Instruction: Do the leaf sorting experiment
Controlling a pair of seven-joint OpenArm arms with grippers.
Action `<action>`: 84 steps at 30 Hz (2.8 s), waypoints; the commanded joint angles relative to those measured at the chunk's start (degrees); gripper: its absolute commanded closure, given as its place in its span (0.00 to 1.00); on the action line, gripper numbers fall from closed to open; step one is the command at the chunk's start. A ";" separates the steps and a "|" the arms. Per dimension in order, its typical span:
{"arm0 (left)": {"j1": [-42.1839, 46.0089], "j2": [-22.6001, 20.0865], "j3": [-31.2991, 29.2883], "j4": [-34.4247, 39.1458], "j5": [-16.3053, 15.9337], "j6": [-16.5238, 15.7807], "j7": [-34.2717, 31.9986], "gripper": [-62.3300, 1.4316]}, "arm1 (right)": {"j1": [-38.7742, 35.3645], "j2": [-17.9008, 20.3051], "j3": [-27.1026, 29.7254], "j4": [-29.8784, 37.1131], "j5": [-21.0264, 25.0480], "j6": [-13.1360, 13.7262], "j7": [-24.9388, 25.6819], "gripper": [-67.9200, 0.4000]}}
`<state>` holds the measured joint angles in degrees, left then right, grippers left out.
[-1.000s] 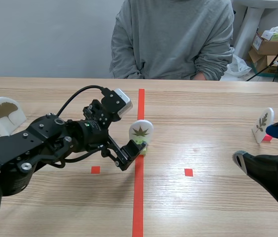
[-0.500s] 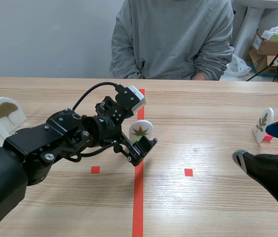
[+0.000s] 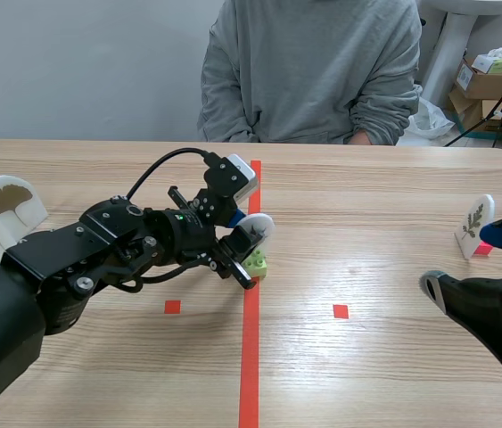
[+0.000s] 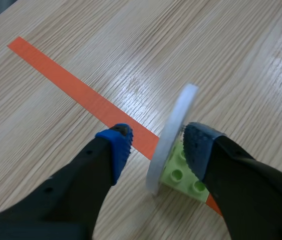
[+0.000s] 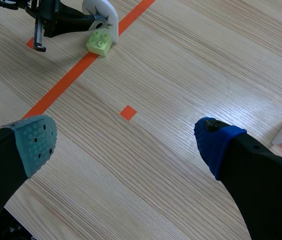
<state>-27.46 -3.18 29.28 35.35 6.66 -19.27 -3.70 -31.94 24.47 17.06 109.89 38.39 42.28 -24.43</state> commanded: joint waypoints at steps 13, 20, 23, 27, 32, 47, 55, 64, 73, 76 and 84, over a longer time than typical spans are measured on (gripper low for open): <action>-0.76 0.28 -0.26 1.01 -0.15 0.07 -0.72 0.89 | 0.55 0.90 0.48 0.42 0.79 0.44 1.05 0.17; -0.76 0.26 -0.55 1.03 -0.17 0.11 -0.79 0.89 | 0.55 0.90 0.48 0.42 0.79 0.44 1.05 0.17; -0.28 0.09 -1.60 1.53 -0.39 0.11 -0.57 0.89 | 0.55 0.90 0.48 0.42 0.76 0.44 1.05 0.17; 3.08 -0.81 -4.81 6.56 -0.68 0.09 0.96 0.89 | 0.55 0.90 0.48 0.42 0.63 0.44 1.03 0.17; 10.75 -2.12 -10.03 18.78 -2.86 0.11 4.00 0.89 | 0.55 0.90 0.48 0.42 0.61 0.44 1.07 0.17; 18.32 -4.68 -29.14 24.72 -6.27 8.26 4.92 0.90 | 0.55 0.90 0.48 0.42 0.61 0.44 1.07 0.17; 11.50 -8.37 -29.70 11.78 -6.27 12.63 1.95 0.90 | 0.55 0.90 0.48 0.42 0.61 0.44 1.27 0.17; 5.99 -8.55 -33.59 2.14 -6.25 15.76 0.37 0.90 | 0.52 0.90 0.48 0.42 0.59 0.44 1.22 0.17; 5.70 -9.25 -33.90 0.15 -5.53 17.09 -0.37 0.86 | 0.52 0.90 0.48 0.42 0.59 0.44 1.25 0.17; 5.70 -9.25 -33.90 0.17 -5.55 17.09 -0.39 0.69 | 0.52 0.90 0.48 0.42 0.59 0.44 1.25 0.17; 6.03 -9.22 -33.90 1.16 -5.62 17.05 -0.28 0.27 | 0.52 0.90 0.48 0.42 0.59 0.44 1.22 0.17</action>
<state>-21.21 -11.62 -4.47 34.63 1.23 -2.55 -3.29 -31.94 24.47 17.06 109.89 38.37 42.28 -24.23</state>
